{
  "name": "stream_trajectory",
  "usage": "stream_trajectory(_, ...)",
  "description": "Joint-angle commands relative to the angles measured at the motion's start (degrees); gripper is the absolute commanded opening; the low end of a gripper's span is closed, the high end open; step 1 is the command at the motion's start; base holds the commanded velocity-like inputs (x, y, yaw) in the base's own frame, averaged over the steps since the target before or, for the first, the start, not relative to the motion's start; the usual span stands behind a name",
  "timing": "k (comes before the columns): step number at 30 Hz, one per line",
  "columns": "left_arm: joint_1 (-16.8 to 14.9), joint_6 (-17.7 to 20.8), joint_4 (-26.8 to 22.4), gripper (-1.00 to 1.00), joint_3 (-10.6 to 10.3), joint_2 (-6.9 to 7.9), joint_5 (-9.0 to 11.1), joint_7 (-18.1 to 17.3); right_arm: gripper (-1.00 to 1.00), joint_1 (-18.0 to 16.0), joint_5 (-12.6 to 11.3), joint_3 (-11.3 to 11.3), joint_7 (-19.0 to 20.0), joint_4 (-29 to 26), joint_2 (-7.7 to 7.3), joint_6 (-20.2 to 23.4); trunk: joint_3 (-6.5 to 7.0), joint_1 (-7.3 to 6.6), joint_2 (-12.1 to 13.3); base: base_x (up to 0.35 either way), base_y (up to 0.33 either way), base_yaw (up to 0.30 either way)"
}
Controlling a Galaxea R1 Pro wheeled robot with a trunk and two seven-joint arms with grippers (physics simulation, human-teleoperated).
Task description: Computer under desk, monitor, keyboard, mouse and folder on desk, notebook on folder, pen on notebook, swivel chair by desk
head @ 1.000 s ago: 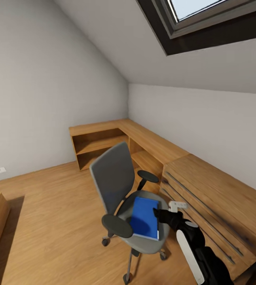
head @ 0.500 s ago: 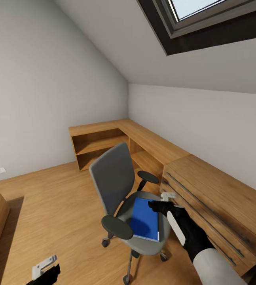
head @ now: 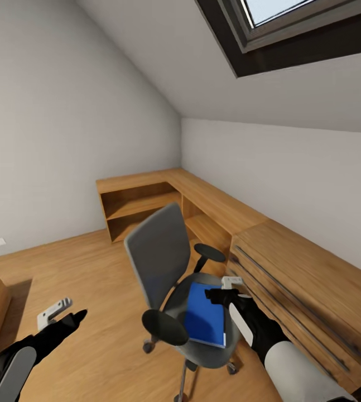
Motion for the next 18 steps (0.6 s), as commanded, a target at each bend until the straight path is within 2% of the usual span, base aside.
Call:
stream_trajectory(1,0.0,0.3,0.0,1.00,0.3,0.12,1.1,0.5,1.00,0.0,-0.5,0.4,-0.4,-0.1,-0.03,0.2,-0.07,0.03,0.0,0.302,0.000,0.000)
stream_trajectory(10,0.0,0.5,0.0,1.00,0.5,0.19,1.3,0.5,1.00,0.1,-0.5,0.8,-0.1,0.1,-0.22,0.3,-0.07,0.03,0.0,0.273,0.000,0.000)
stream_trajectory(12,0.0,0.5,-0.6,1.00,0.7,0.26,1.4,0.5,1.00,0.1,-0.5,2.8,1.7,0.2,-0.26,0.4,-0.07,0.03,0.0,0.049,0.000,0.000)
stream_trajectory(14,0.0,0.5,-1.0,1.00,1.9,0.29,1.5,0.5,1.00,0.1,-0.5,4.9,4.3,0.3,-0.38,0.4,-0.07,0.03,0.0,0.025,0.000,0.000)
stream_trajectory(15,0.0,0.6,-1.3,1.00,5.7,0.13,1.7,0.5,1.00,0.1,-0.5,6.8,7.4,0.3,-0.41,0.4,-0.07,0.03,0.0,0.009,0.000,0.000)
stream_trajectory(18,0.0,0.6,-1.5,1.00,8.2,0.04,1.9,0.5,1.00,0.1,-0.5,7.7,8.7,0.3,-0.30,0.3,-0.25,0.25,-0.4,0.006,0.000,0.000)
